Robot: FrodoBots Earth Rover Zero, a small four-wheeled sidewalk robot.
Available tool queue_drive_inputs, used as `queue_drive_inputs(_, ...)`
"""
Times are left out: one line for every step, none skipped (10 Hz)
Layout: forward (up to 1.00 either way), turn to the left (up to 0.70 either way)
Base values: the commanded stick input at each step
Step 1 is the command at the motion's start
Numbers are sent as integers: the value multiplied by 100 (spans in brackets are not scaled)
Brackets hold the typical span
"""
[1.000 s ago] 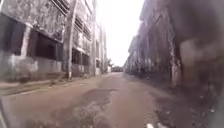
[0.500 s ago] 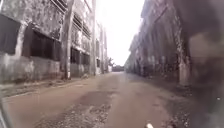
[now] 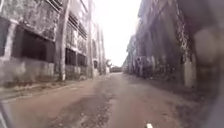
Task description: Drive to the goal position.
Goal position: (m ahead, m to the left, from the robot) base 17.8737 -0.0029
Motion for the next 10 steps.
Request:
queue_drive_inputs(70,0)
queue_drive_inputs(70,0)
queue_drive_inputs(70,0)
queue_drive_inputs(70,0)
queue_drive_inputs(70,0)
queue_drive_inputs(70,0)
queue_drive_inputs(70,0)
queue_drive_inputs(70,0)
queue_drive_inputs(70,0)
queue_drive_inputs(70,0)
